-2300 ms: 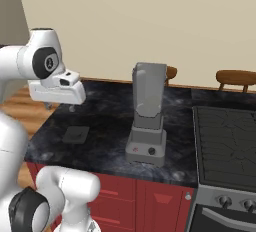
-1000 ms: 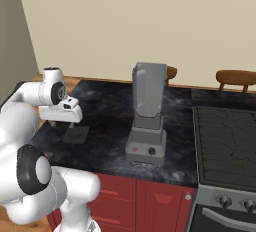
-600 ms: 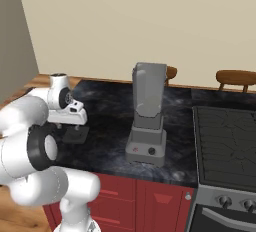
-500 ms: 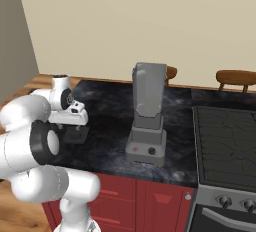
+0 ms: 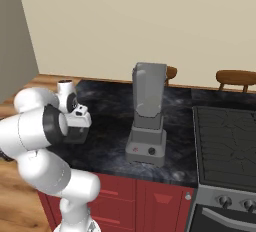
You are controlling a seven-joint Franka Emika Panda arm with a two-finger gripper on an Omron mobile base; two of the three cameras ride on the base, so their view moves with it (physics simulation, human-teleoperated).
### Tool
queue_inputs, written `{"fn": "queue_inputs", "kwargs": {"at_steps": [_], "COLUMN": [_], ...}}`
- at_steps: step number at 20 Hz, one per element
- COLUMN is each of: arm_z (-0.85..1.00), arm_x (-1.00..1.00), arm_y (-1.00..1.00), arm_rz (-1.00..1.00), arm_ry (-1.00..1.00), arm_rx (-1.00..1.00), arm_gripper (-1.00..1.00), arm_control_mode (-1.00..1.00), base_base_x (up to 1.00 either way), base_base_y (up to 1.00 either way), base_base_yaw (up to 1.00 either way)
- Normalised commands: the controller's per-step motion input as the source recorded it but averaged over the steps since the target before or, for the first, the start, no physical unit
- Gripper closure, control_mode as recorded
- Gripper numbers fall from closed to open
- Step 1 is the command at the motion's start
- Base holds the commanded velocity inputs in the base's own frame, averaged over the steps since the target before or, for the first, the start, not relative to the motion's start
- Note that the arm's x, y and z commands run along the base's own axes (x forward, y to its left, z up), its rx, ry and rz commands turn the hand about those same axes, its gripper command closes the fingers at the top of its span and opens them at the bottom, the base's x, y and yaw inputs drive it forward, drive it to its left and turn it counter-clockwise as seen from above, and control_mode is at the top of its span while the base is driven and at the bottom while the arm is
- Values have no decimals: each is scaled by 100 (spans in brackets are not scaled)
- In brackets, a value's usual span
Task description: Open the blender lid, put the pear in the blender, close the lid, and start the blender.
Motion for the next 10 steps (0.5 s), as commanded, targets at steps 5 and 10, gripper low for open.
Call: {"fn": "queue_inputs", "kwargs": {"at_steps": [5,10], "arm_z": [-29,-21], "arm_x": [4,7], "arm_y": [0,0], "arm_rz": [3,2], "arm_ry": [0,0], "arm_rx": [0,0], "arm_gripper": [-100,-100], "arm_control_mode": [-100,-100], "base_base_x": [0,0], "base_base_y": [0,0], "base_base_yaw": [0,0]}}
